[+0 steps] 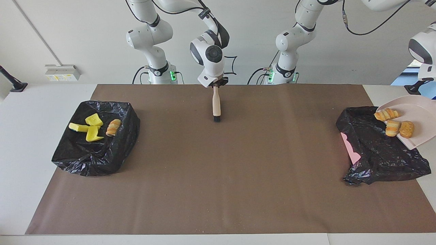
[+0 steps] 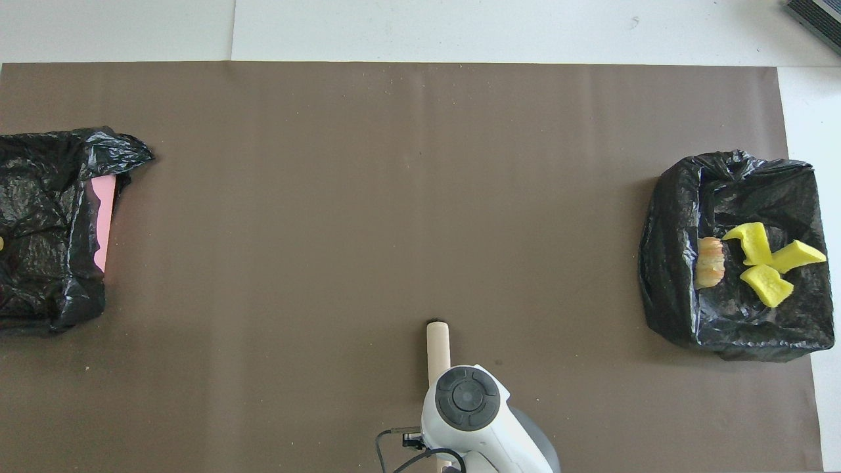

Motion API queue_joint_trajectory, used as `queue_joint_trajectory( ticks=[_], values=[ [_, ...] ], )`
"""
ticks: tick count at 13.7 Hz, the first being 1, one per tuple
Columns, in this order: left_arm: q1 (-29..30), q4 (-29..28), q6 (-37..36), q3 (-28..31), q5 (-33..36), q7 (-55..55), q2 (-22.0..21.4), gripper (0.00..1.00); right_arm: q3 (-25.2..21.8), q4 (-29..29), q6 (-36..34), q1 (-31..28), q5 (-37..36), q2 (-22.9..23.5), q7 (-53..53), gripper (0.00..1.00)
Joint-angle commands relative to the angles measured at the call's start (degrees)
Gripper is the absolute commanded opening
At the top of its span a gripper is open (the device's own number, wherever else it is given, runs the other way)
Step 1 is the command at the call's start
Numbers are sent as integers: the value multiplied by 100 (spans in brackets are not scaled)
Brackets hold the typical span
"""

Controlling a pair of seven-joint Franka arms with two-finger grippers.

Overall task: Sweep and dump trash in bin
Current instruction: 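Tip the dustpan over the black bag with the left gripper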

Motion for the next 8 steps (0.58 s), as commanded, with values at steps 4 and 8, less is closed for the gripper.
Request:
queue_joint_trajectory(
  ticks=[4, 8],
  values=[
    [-277, 168, -782, 23, 543, 60, -270, 0, -35, 788, 77, -544, -62, 572, -310, 100],
    [-434, 72, -1361, -48, -121, -140, -718, 0, -53, 1043, -28, -1019, -413, 431, -319, 100]
  ],
)
